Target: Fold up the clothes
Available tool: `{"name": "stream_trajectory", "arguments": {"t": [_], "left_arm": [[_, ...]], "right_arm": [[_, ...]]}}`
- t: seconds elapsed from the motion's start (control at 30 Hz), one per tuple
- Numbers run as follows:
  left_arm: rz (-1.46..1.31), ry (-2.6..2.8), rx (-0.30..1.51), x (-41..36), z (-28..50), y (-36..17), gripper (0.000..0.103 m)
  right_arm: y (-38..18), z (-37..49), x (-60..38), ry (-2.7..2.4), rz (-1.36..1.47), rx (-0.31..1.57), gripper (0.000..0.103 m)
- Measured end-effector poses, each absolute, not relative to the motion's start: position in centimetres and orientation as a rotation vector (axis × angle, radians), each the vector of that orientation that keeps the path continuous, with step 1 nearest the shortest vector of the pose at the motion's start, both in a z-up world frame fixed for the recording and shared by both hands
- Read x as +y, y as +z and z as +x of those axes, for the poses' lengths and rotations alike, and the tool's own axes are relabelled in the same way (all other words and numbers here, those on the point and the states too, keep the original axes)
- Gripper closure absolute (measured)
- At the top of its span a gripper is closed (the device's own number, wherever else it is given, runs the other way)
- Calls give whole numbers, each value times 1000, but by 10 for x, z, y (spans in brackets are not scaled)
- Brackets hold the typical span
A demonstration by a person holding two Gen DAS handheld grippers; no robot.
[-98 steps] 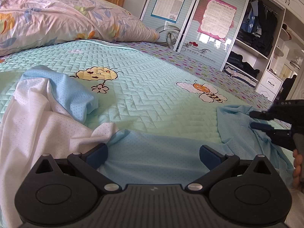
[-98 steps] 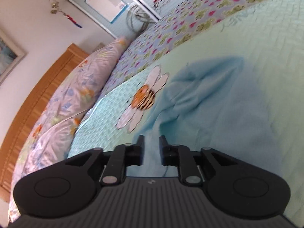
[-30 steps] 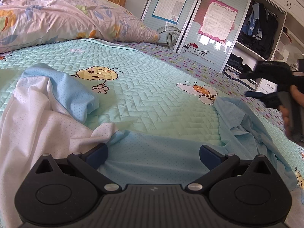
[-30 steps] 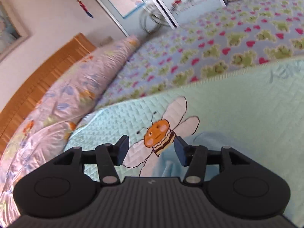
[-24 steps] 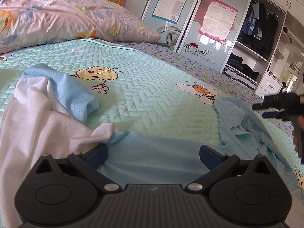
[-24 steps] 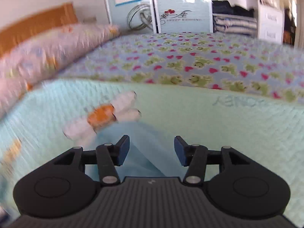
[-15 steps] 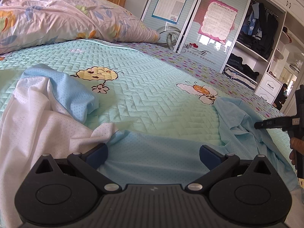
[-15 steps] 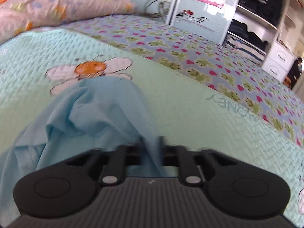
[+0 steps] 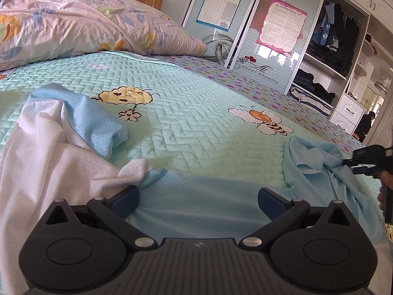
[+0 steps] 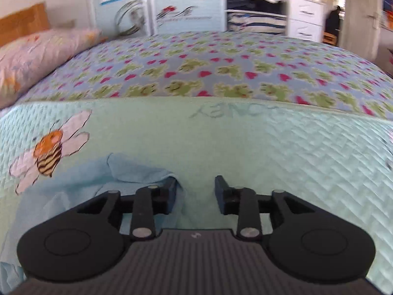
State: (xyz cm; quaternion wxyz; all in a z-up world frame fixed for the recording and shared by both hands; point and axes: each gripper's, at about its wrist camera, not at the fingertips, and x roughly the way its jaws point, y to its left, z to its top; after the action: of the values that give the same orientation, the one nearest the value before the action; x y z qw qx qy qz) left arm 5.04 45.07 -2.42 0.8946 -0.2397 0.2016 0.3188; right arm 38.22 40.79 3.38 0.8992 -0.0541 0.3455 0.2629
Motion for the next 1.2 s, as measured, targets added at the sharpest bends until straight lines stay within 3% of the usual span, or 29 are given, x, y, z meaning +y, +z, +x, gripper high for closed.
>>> {"name": "stream_trajectory", "arguments": {"t": [0.07, 0.13, 0.23, 0.37, 0.57, 0.73, 0.9, 1.03, 1.1, 1.2], "left_arm": [[-491, 664, 422, 450, 51, -24, 0], [-482, 669, 427, 449, 52, -23, 0], [-476, 672, 432, 448, 53, -22, 0], [-470, 676, 434, 446, 53, -22, 0], [-459, 686, 441, 444, 54, -21, 0], [-456, 688, 446, 443, 53, -19, 0], [-466, 685, 448, 444, 51, -15, 0], [-477, 676, 465, 443, 47, -2, 1], [-454, 656, 449, 438, 40, 15, 1], [-424, 616, 456, 433, 28, 45, 1]], "right_arm": [[36, 364, 403, 589, -107, 718, 64], [37, 346, 397, 633, -103, 721, 54], [40, 318, 389, 700, -96, 725, 56], [33, 317, 383, 381, -335, 652, 55], [47, 276, 365, 507, -116, 675, 54], [30, 269, 362, 364, -248, 702, 53], [50, 229, 325, 468, -83, 644, 50], [38, 207, 313, 450, 22, 784, 48], [42, 176, 292, 477, 165, 769, 48], [51, 112, 277, 655, 350, 760, 37]]}}
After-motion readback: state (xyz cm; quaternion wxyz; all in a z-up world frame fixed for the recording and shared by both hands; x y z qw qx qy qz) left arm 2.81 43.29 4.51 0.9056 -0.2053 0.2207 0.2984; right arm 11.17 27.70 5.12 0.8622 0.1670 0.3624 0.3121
